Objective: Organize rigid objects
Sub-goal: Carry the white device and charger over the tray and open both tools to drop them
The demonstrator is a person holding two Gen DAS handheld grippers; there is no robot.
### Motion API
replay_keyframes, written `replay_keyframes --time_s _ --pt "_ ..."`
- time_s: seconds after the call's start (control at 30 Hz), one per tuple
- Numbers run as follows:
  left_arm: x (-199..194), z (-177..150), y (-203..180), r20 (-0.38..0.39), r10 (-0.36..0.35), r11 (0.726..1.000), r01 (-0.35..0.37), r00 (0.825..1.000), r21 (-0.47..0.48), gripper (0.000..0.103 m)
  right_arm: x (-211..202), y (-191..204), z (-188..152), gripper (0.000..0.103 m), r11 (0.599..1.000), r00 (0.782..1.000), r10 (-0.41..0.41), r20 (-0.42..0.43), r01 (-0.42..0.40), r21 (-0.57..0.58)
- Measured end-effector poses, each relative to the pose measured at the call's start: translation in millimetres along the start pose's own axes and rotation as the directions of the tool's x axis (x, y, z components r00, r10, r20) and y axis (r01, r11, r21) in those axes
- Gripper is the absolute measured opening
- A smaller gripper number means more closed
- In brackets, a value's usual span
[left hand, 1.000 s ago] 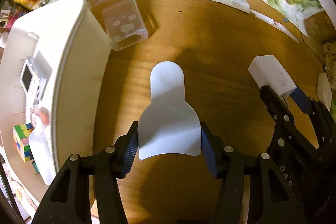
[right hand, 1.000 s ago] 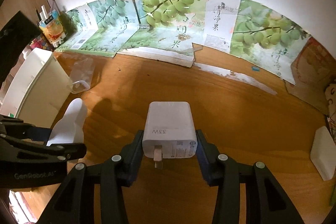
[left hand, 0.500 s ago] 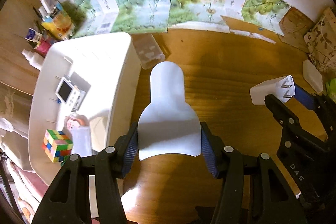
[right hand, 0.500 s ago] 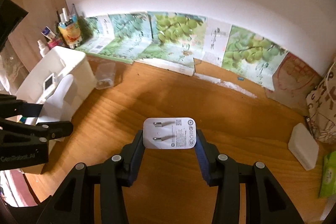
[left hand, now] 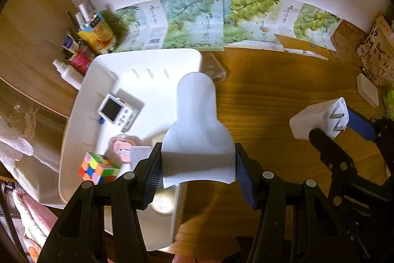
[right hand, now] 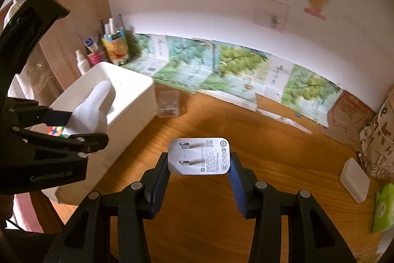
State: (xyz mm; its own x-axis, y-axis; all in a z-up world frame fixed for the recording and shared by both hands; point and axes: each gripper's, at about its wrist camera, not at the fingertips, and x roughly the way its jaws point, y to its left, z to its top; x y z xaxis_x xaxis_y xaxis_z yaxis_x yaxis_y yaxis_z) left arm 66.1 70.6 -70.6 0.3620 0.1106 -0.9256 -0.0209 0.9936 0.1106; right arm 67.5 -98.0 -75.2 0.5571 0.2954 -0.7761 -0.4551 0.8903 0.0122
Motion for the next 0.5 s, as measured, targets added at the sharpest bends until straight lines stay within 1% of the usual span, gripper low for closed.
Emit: replay_keyframes --time_s 0.2,0.5 --pt "-6.1 -3.9 27.8 0.016 0.01 1.0 -0.01 1.0 -0.007 0.059 -4.0 35.7 4.2 0.047 0.999 1.0 0.021 0.008 -0.021 -0.031" --pt "-3.4 -11.4 75.1 0.007 0.04 0.999 -0.04 0.999 -0.035 0.059 2.0 87.8 16.2 0.047 0.995 0.998 0.057 0.013 -0.056 -0.082"
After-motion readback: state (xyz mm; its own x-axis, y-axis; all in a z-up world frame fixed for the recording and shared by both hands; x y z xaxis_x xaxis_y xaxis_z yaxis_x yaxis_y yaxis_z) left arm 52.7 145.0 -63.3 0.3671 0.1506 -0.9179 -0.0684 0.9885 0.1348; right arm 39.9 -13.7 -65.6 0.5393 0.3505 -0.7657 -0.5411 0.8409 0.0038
